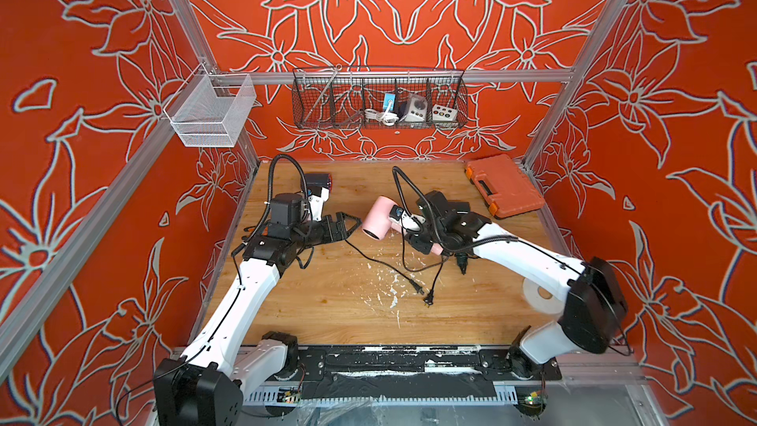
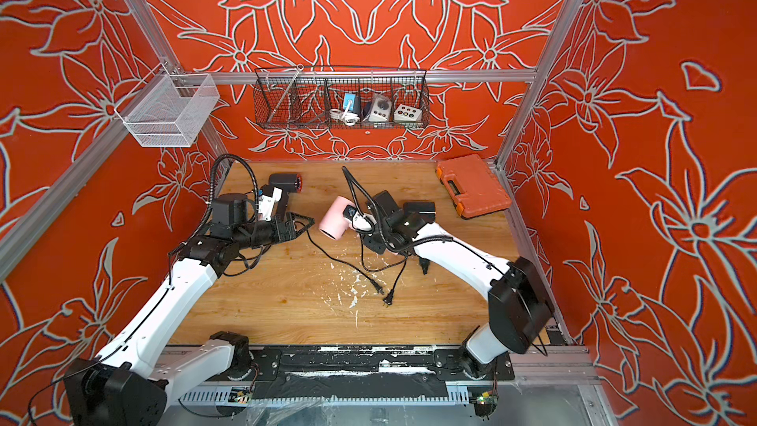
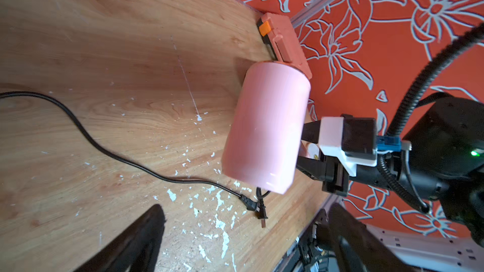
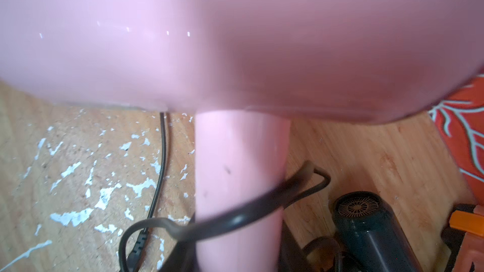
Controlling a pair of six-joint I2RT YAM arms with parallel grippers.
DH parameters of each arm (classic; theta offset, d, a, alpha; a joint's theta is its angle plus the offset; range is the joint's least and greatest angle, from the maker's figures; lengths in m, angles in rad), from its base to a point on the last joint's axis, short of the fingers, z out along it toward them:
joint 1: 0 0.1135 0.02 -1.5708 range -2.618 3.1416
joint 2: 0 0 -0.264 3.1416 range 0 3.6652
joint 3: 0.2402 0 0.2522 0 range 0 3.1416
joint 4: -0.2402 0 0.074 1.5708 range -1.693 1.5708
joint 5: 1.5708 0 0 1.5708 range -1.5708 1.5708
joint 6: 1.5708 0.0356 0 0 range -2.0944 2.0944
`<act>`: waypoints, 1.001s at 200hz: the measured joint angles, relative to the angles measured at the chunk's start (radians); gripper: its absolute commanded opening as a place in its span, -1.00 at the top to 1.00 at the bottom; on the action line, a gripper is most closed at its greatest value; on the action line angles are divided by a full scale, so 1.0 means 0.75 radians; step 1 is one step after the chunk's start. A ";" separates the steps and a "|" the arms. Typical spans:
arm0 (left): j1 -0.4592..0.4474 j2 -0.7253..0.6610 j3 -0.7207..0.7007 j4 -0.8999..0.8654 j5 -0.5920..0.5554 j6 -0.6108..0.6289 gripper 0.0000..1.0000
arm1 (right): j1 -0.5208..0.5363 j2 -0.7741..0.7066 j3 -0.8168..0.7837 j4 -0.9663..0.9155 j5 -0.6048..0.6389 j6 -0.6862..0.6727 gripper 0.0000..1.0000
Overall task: Wrap the cord around the hair dryer
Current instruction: Pick up the hair dryer from the center of the board.
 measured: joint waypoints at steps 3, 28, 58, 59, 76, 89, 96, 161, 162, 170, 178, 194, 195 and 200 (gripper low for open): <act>0.000 0.000 0.000 0.000 0.013 0.001 -0.89 | 0.000 -0.016 -0.012 0.001 -0.005 -0.011 1.00; -0.011 0.007 0.002 0.004 0.126 0.019 -0.87 | 0.000 -0.122 -0.079 -0.006 -0.041 -0.088 1.00; -0.093 0.048 0.039 -0.019 0.211 0.083 -0.88 | 0.000 -0.199 -0.092 -0.021 -0.086 -0.168 1.00; -0.096 0.050 0.040 -0.020 0.214 0.086 -0.88 | 0.000 -0.202 -0.092 -0.022 -0.089 -0.173 1.00; -0.180 0.079 0.066 -0.043 0.256 0.137 -0.89 | 0.001 -0.225 -0.092 -0.038 -0.110 -0.209 1.00; -0.235 0.095 0.071 -0.054 0.281 0.166 -0.89 | 0.004 -0.228 -0.091 -0.056 -0.128 -0.234 1.00; -0.259 0.102 0.071 -0.064 0.284 0.178 -0.89 | 0.007 -0.227 -0.091 -0.071 -0.133 -0.247 1.00; -0.307 0.159 0.088 -0.130 0.292 0.229 -0.85 | 0.096 -0.226 -0.057 -0.139 -0.129 -0.332 1.00; -0.308 0.159 0.089 -0.130 0.292 0.230 -0.85 | 0.099 -0.226 -0.055 -0.139 -0.129 -0.334 1.00; -0.311 0.164 0.093 -0.132 0.295 0.238 -0.84 | 0.113 -0.226 -0.051 -0.139 -0.129 -0.338 1.00; -0.312 0.166 0.094 -0.131 0.297 0.238 -0.84 | 0.126 -0.226 -0.045 -0.139 -0.125 -0.347 1.00; -0.315 0.169 0.096 -0.124 0.301 0.237 -0.82 | 0.152 -0.226 -0.032 -0.142 -0.109 -0.362 1.00; -0.316 0.169 0.096 -0.123 0.302 0.237 -0.82 | 0.155 -0.226 -0.031 -0.142 -0.107 -0.363 1.00; -0.317 0.169 0.096 -0.121 0.303 0.237 -0.81 | 0.161 -0.226 -0.030 -0.142 -0.102 -0.365 1.00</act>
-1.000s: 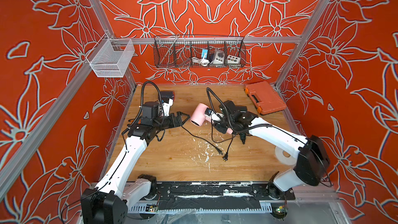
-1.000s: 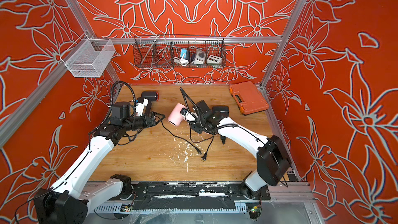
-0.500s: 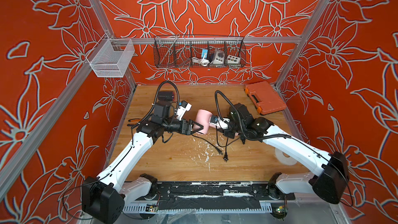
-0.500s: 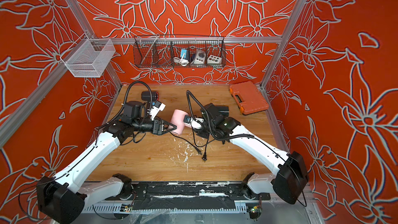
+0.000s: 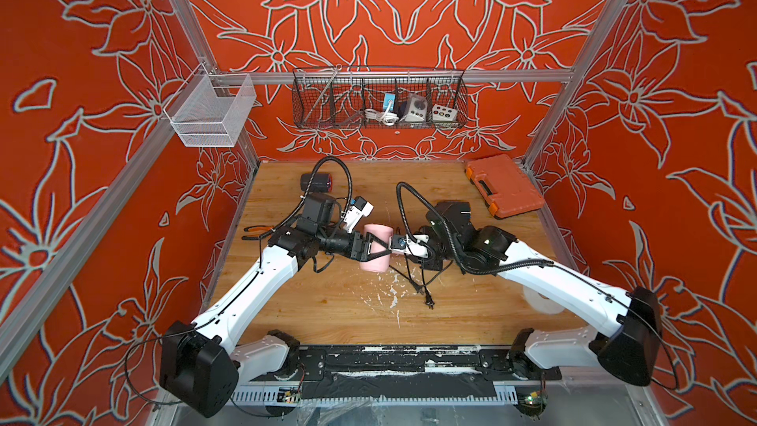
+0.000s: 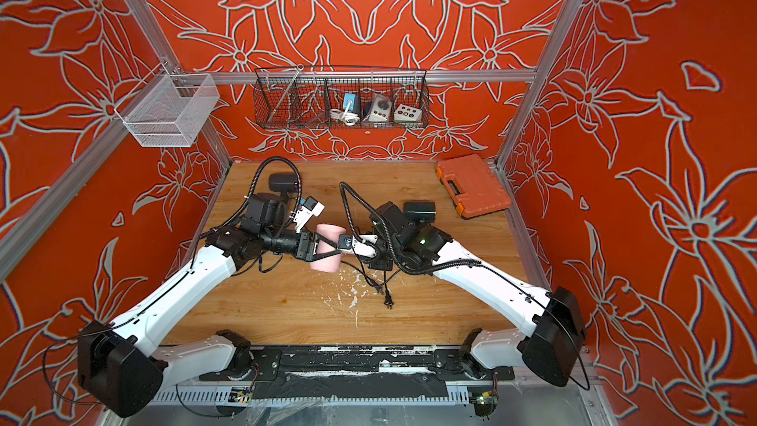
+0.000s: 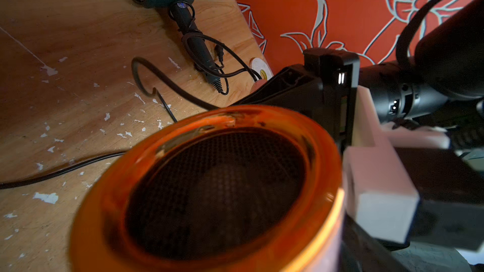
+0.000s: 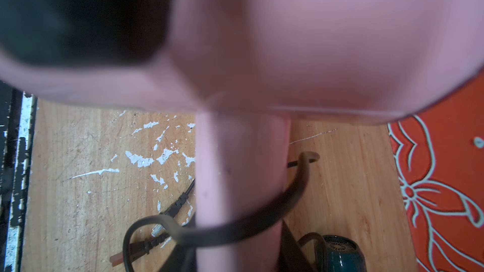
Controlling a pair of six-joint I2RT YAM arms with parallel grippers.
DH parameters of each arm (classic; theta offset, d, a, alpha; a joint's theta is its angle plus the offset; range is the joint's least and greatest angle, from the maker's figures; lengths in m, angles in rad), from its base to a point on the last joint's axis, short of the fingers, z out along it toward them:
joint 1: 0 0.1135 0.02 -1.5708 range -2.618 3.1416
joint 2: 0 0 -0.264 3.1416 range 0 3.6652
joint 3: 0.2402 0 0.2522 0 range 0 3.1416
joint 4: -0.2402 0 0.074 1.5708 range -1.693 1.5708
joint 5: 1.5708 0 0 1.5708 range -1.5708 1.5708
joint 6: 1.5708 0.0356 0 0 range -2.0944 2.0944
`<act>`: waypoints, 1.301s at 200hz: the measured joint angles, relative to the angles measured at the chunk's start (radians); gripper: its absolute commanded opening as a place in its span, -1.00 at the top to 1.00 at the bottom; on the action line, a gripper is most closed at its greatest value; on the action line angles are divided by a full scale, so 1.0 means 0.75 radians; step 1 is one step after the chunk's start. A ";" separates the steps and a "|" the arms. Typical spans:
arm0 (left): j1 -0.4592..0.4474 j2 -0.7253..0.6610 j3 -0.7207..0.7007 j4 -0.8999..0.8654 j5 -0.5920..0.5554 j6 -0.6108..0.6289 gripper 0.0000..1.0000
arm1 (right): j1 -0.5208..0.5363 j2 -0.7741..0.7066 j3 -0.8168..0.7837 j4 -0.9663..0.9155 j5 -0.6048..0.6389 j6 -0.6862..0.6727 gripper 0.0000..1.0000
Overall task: Wrap the cord around the hair dryer
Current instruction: Pick up the hair dryer from the center of the board.
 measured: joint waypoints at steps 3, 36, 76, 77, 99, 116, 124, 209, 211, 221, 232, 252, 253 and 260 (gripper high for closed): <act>0.000 0.000 0.000 0.001 0.001 0.000 -0.80 | 0.004 0.000 0.001 0.000 0.004 -0.002 1.00; -0.015 0.019 0.001 -0.001 0.003 0.002 -0.68 | 0.032 0.003 0.003 0.004 0.037 -0.007 1.00; -0.025 0.033 0.001 -0.001 -0.003 -0.029 -0.02 | 0.039 0.005 0.007 0.014 0.077 -0.020 1.00; -0.025 0.033 0.001 0.001 -0.004 -0.031 0.02 | 0.040 0.005 0.007 0.015 0.078 -0.020 1.00; -0.025 0.033 0.001 0.009 -0.009 -0.044 1.00 | 0.043 0.011 0.016 0.015 0.091 -0.021 0.94; -0.027 0.033 0.015 -0.001 -0.039 -0.039 1.00 | 0.043 0.014 0.015 0.027 0.125 -0.012 0.00; -0.031 0.033 0.039 -0.025 -0.074 -0.026 1.00 | 0.043 0.015 0.015 0.043 0.155 0.013 -0.27; -0.040 -0.074 0.236 -0.242 -0.437 0.056 1.00 | -0.420 -0.289 -0.061 0.213 0.144 0.389 -0.76; -0.040 -0.074 0.243 -0.248 -0.438 0.057 1.00 | -0.428 -0.297 -0.063 0.217 0.143 0.399 -0.76; -0.040 -0.074 0.276 -0.271 -0.445 0.066 1.00 | -0.455 -0.313 -0.071 0.230 0.141 0.440 -0.76; -0.039 -0.074 0.305 -0.284 -0.456 0.073 1.00 | -0.480 -0.311 -0.082 0.244 0.141 0.491 -0.75; -0.039 -0.081 0.350 -0.303 -0.468 0.084 1.00 | -0.531 -0.274 -0.120 0.262 0.136 0.584 -0.72; -0.039 -0.081 0.351 -0.304 -0.468 0.084 1.00 | -0.533 -0.272 -0.122 0.262 0.135 0.590 -0.72; -0.039 -0.085 0.367 -0.312 -0.473 0.087 1.00 | -0.553 -0.256 -0.141 0.268 0.128 0.626 -0.70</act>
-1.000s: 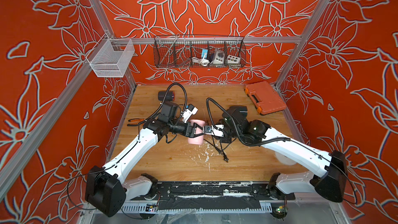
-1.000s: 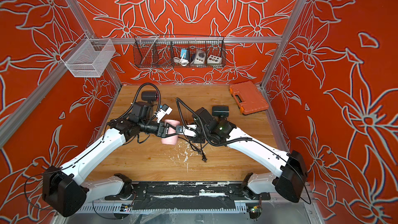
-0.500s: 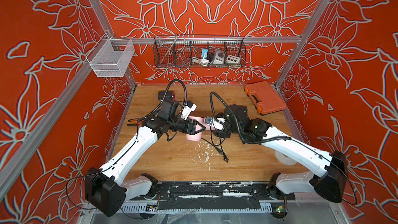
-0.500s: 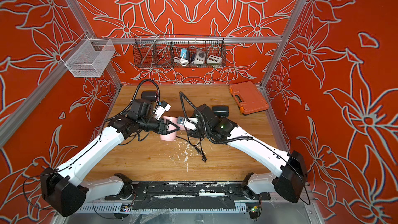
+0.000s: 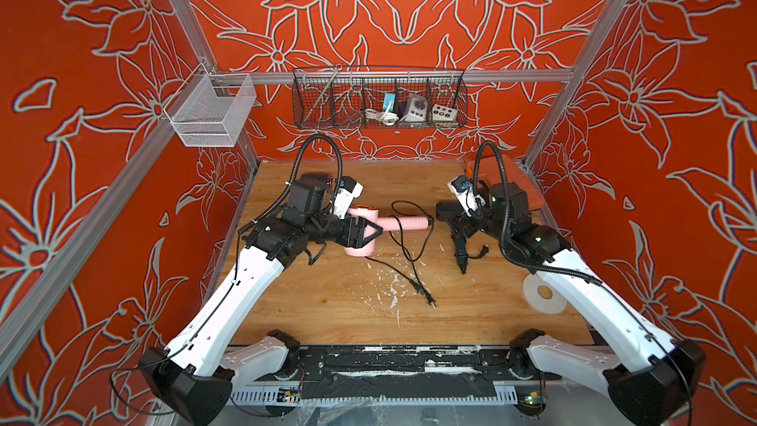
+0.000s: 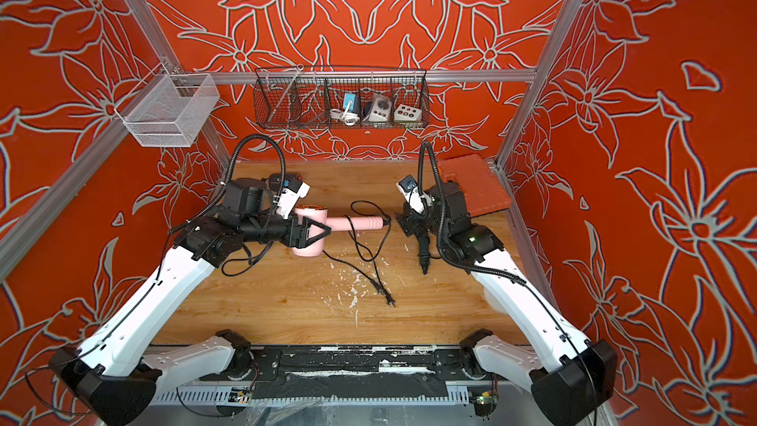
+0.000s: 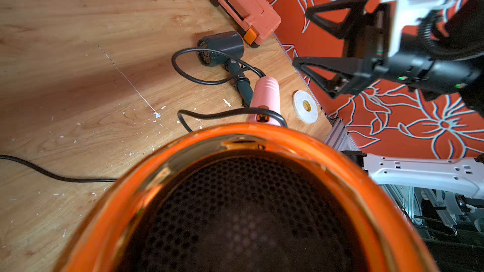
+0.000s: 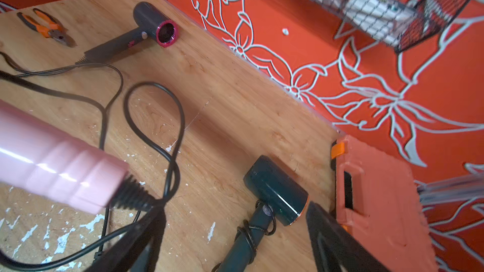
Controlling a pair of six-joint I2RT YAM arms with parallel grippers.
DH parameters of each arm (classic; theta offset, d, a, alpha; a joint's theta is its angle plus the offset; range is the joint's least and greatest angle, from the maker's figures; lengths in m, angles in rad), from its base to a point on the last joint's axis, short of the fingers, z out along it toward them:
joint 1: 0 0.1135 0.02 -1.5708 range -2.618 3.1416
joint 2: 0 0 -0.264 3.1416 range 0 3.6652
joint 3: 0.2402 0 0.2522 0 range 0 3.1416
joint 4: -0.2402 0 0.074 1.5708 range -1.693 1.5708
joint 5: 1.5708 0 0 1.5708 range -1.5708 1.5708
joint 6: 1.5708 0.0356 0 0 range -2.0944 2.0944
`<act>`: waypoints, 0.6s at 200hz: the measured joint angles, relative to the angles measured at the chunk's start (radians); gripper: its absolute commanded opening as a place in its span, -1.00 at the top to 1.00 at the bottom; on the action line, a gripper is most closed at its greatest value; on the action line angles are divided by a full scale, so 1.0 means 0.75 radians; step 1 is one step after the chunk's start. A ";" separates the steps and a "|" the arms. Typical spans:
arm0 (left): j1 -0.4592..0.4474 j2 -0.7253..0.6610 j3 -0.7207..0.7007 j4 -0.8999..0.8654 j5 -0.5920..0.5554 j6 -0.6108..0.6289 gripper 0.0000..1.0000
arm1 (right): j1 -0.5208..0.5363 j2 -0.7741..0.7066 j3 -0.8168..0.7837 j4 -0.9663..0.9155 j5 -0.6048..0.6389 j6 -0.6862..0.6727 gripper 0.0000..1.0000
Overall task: Wrap the cord around the hair dryer
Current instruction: Pick up the hair dryer from the center of the board, then adjust the power cord.
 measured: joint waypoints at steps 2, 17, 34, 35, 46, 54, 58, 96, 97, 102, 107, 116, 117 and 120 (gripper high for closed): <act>0.000 -0.002 0.005 -0.002 -0.001 0.000 1.00 | -0.007 0.005 -0.007 0.003 -0.002 0.013 -0.70; 0.001 -0.011 0.037 -0.015 -0.014 0.002 1.00 | -0.047 0.023 -0.071 0.033 -0.034 0.105 -0.68; 0.005 -0.018 0.082 -0.030 -0.028 0.006 1.00 | -0.076 0.004 -0.182 0.095 -0.077 0.211 -0.67; 0.005 -0.018 0.084 -0.030 -0.029 0.005 1.00 | -0.076 0.003 -0.188 0.098 -0.080 0.216 -0.67; 0.010 -0.020 0.108 -0.028 -0.030 0.006 1.00 | -0.077 -0.027 -0.270 0.152 -0.119 0.279 -0.65; 0.014 -0.022 0.120 -0.026 -0.030 0.005 1.00 | -0.077 -0.053 -0.328 0.192 -0.155 0.325 -0.63; 0.017 -0.022 0.124 -0.024 -0.029 0.005 1.00 | -0.077 -0.065 -0.352 0.214 -0.174 0.343 -0.62; 0.031 -0.023 0.127 -0.007 -0.012 -0.015 1.00 | -0.073 -0.078 -0.581 0.518 -0.394 0.561 -0.59; 0.031 -0.023 0.127 -0.007 -0.011 -0.017 1.00 | -0.073 -0.078 -0.586 0.526 -0.397 0.564 -0.58; 0.033 -0.023 0.129 -0.006 -0.006 -0.022 1.00 | -0.070 -0.073 -0.624 0.579 -0.416 0.595 -0.58; 0.034 -0.023 0.131 -0.004 -0.002 -0.026 1.00 | -0.065 -0.068 -0.657 0.626 -0.431 0.617 -0.58; 0.038 -0.023 0.133 0.004 0.009 -0.034 1.00 | -0.053 -0.043 -0.710 0.715 -0.455 0.663 -0.58; 0.039 -0.023 0.133 0.005 0.011 -0.035 1.00 | -0.052 -0.041 -0.714 0.720 -0.456 0.667 -0.59; 0.041 -0.023 0.134 0.008 0.016 -0.039 1.00 | -0.047 -0.027 -0.728 0.750 -0.465 0.680 -0.59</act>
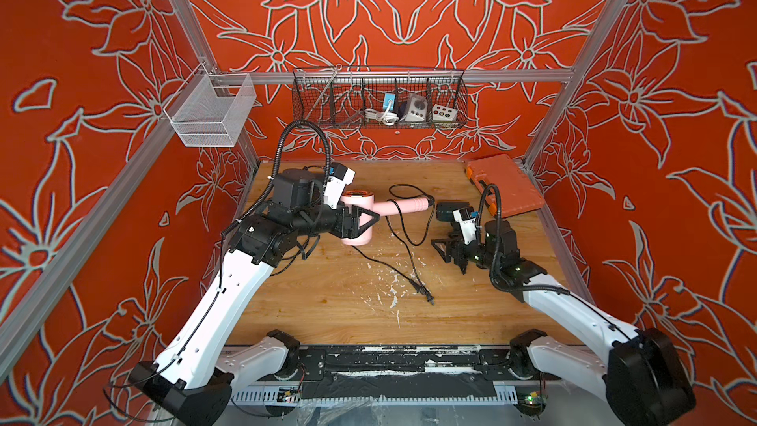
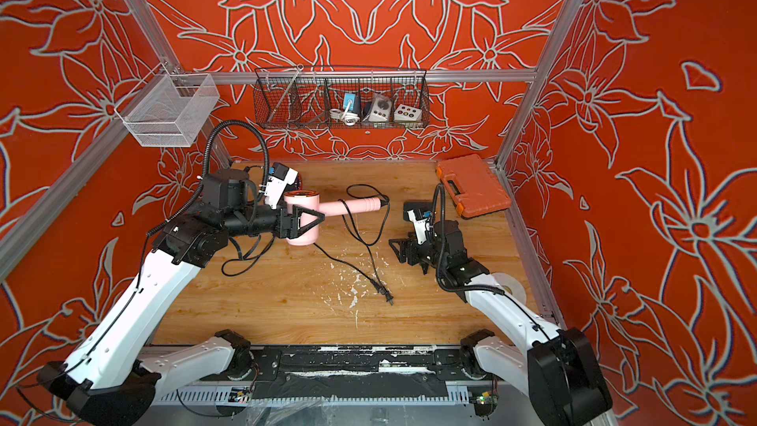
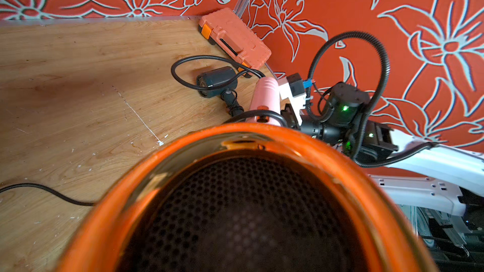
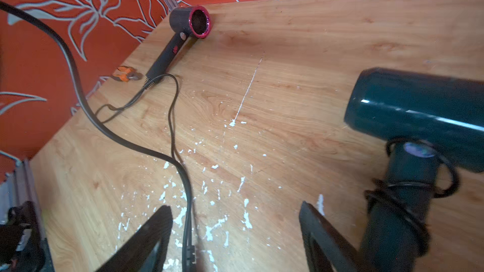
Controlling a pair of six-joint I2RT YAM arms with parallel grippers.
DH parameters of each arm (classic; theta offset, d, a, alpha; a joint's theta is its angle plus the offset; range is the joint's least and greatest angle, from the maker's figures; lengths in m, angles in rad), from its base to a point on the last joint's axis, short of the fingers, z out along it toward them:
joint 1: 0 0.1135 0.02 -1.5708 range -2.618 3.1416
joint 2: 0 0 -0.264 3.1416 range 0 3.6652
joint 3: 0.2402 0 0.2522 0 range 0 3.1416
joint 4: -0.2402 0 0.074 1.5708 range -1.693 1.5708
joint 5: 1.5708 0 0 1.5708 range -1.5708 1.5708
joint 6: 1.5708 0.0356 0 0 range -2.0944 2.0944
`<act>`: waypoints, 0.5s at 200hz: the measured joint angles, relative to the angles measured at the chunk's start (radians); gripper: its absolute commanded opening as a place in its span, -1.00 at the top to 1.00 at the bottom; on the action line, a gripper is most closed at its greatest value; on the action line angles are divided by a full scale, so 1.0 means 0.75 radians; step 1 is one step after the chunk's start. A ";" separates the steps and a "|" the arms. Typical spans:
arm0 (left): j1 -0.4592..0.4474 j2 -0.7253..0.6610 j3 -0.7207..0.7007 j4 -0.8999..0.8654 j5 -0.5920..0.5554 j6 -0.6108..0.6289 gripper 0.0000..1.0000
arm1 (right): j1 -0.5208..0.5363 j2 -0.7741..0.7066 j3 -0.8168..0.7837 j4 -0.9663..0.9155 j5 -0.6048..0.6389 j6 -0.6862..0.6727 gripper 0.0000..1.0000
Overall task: Wrap the cord around the hair dryer
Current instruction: Adjust the power cord.
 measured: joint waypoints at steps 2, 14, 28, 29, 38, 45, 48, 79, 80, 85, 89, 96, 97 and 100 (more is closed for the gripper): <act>0.001 0.000 0.001 0.002 0.002 -0.002 1.00 | 0.004 0.008 -0.005 0.010 -0.004 0.003 -0.59; 0.007 0.000 0.001 0.017 0.021 -0.018 1.00 | 0.040 0.071 -0.028 0.102 -0.024 0.031 -0.61; 0.013 0.000 0.001 0.035 0.040 -0.034 1.00 | 0.102 0.154 -0.030 0.209 -0.048 0.038 -0.63; 0.013 0.000 0.001 0.035 0.041 -0.034 1.00 | 0.109 0.162 -0.030 0.221 -0.051 0.037 -0.63; 0.017 0.000 0.001 0.043 0.052 -0.045 1.00 | 0.153 0.208 -0.030 0.296 -0.062 0.033 -0.67; 0.018 0.000 0.001 0.049 0.059 -0.053 1.00 | 0.182 0.238 -0.030 0.352 -0.068 0.030 -0.69; 0.019 0.000 0.001 0.052 0.062 -0.055 1.00 | 0.195 0.251 -0.031 0.380 -0.071 0.027 -0.69; 0.021 0.000 0.001 0.076 0.093 -0.085 1.00 | 0.294 0.370 -0.034 0.640 -0.066 -0.005 -0.67; 0.021 0.000 0.001 0.077 0.095 -0.085 1.00 | 0.296 0.373 -0.034 0.644 -0.065 -0.007 -0.67; 0.022 0.000 0.001 0.080 0.100 -0.090 1.00 | 0.303 0.393 -0.034 0.682 -0.059 -0.012 -0.65; 0.022 0.000 0.001 0.082 0.104 -0.094 1.00 | 0.308 0.409 -0.034 0.708 -0.052 -0.016 -0.63; 0.023 0.000 0.001 0.086 0.111 -0.100 1.00 | 0.316 0.437 -0.033 0.752 -0.039 -0.023 -0.59; 0.023 0.000 0.001 0.087 0.112 -0.101 1.00 | 0.317 0.444 -0.033 0.762 -0.038 -0.025 -0.58; 0.024 0.000 0.001 0.090 0.115 -0.102 1.00 | 0.319 0.456 -0.033 0.779 -0.033 -0.026 -0.56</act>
